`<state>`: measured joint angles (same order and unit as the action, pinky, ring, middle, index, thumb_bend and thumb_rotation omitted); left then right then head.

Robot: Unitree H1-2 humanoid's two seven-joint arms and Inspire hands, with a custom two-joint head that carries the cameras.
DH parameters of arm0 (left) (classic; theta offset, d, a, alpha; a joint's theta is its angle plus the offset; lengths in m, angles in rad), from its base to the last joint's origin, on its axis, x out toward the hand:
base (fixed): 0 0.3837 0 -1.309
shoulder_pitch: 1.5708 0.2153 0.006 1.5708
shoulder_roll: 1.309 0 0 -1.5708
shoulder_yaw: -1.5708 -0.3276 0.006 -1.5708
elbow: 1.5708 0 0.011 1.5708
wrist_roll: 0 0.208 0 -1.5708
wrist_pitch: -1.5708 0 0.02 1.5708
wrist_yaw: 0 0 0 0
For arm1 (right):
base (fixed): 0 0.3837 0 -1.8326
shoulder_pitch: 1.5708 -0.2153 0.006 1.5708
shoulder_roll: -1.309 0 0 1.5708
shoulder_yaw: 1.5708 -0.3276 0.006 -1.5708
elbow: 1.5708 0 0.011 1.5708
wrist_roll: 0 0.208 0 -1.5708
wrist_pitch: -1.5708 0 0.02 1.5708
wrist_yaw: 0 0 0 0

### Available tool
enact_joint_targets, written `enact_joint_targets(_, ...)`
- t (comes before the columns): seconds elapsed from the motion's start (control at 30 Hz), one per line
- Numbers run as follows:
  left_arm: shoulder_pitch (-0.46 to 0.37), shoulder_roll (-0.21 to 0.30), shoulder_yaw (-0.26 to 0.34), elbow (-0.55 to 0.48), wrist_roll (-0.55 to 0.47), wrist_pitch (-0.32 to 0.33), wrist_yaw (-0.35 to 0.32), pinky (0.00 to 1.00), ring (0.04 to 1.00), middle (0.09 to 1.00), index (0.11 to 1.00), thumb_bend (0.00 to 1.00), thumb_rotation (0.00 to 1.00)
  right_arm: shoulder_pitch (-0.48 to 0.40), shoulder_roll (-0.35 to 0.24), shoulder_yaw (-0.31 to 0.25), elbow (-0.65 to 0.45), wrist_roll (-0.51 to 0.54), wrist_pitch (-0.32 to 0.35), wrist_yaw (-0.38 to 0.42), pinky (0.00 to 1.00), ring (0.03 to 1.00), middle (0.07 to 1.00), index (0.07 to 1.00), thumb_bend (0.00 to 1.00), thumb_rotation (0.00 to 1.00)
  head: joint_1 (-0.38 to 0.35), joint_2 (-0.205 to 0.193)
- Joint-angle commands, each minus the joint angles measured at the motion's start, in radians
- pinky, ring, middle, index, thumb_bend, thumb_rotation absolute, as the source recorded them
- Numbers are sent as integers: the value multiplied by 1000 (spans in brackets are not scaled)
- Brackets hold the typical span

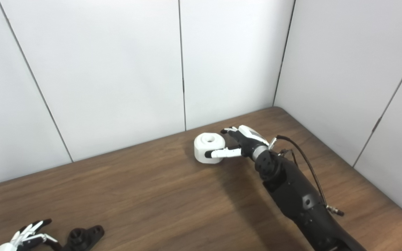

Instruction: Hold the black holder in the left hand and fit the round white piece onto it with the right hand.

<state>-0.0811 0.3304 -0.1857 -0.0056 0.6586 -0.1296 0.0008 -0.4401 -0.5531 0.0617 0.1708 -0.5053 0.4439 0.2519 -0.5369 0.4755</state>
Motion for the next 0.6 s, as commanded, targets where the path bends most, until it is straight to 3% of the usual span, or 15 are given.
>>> enact_joint_targets(0.0, 2, 21, 6, -29, -4, 1, -9, 1000, 952, 913, 480, 513, 45, -50, -35, -3, -31, -2, -18, -14, 834, 1000, 1000, 921, 1000, 677, 0, 3)
enact_joint_targets(0.57, 21, 15, 14, -55, -8, -2, -16, 1000, 949, 914, 480, 514, 44, -57, -35, 21, -16, -6, -47, -32, 813, 1000, 1000, 921, 1000, 643, 20, 8)
